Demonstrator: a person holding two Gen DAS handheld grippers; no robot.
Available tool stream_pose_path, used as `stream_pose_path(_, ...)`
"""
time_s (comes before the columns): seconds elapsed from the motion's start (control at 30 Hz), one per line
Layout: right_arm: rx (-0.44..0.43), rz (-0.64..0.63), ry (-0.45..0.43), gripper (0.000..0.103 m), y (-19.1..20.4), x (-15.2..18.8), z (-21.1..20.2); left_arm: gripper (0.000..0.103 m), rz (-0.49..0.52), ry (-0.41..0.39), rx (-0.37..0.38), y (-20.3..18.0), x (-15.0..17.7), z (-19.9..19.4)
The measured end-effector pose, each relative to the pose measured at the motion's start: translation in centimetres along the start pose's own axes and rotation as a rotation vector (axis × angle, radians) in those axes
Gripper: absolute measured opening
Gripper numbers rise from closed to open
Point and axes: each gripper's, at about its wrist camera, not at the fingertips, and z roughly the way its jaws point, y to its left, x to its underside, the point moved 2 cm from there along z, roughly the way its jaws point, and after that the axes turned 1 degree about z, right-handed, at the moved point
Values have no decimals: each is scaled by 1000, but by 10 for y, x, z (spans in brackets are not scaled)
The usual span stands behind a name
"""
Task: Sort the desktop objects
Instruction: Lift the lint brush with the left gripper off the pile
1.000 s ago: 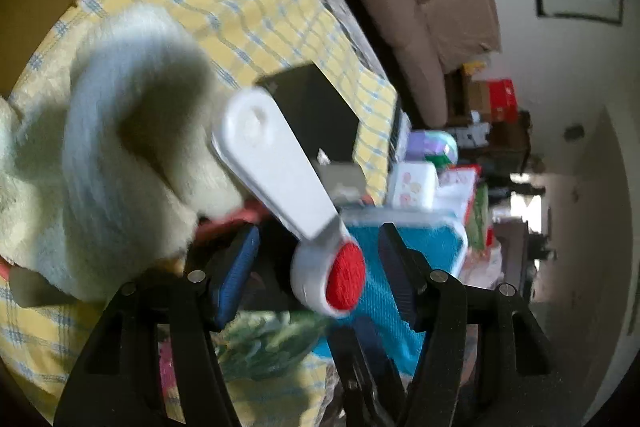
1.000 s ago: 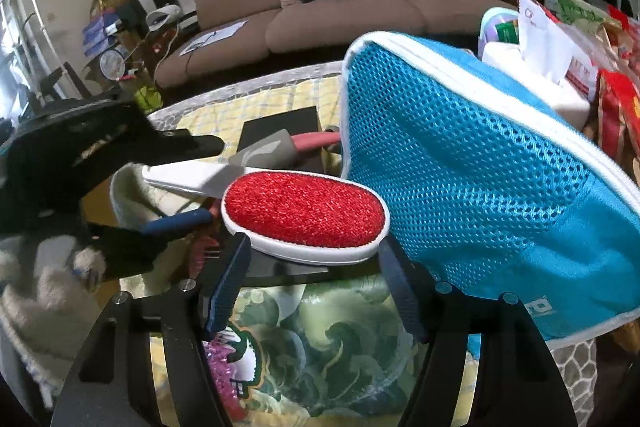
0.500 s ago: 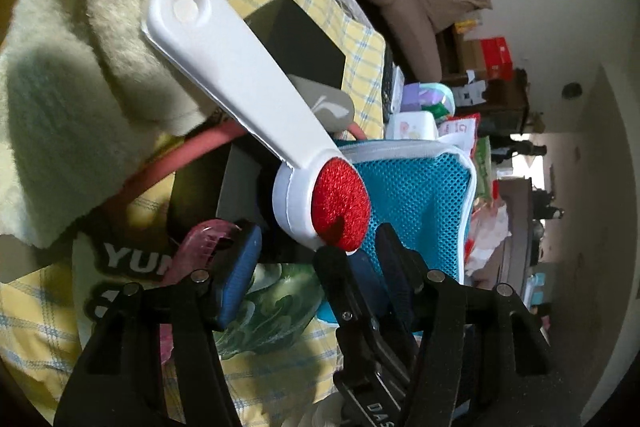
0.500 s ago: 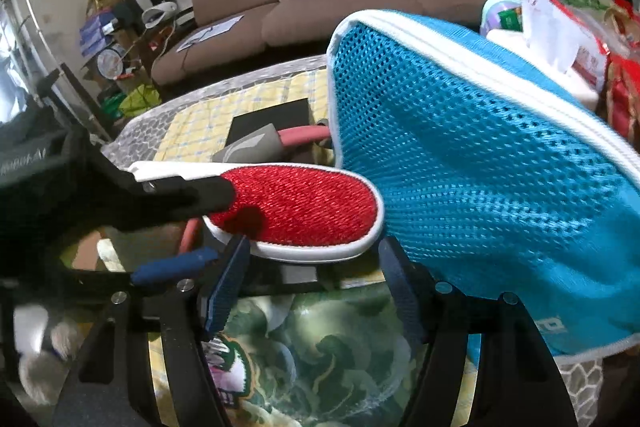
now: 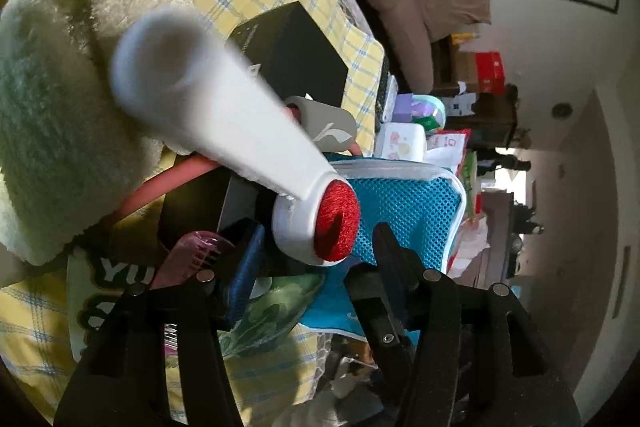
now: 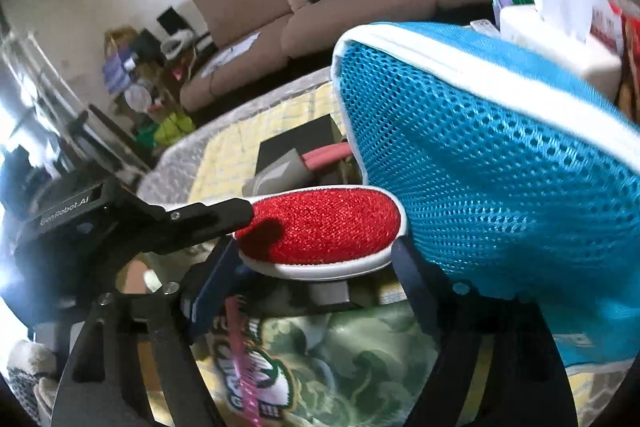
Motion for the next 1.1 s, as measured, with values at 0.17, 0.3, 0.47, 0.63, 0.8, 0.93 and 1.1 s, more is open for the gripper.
stream_pose_path(0.17, -35, 75, -38, 79, -18, 2, -4, 51, -22, 9, 31, 2, -3, 3)
stream_pose_path(0.3, -19, 65, -33, 70, -19, 1, 1, 48, -28, 7, 34, 3, -3, 7)
stream_pose_path(0.47, -91, 188, -32, 56, -34, 2, 8, 48, -46, 11, 46, 4, -4, 12)
stream_pose_path(0.63, -160, 151, -9, 38, -23, 8, 5, 34, -52, 19, 43, 6, -5, 17)
stream_pose_path(0.8, -22, -62, 12, 35, 9, 13, -14, 28, -74, 16, 64, 17, -6, 13)
stream_pose_path(0.93, -16, 17, -24, 43, -3, -3, -24, 28, -76, 2, 81, 18, -5, 14)
stream_pose_path(1.1, -66, 233, -6, 56, -35, -20, -7, 27, -63, -3, 95, 20, -2, 12)
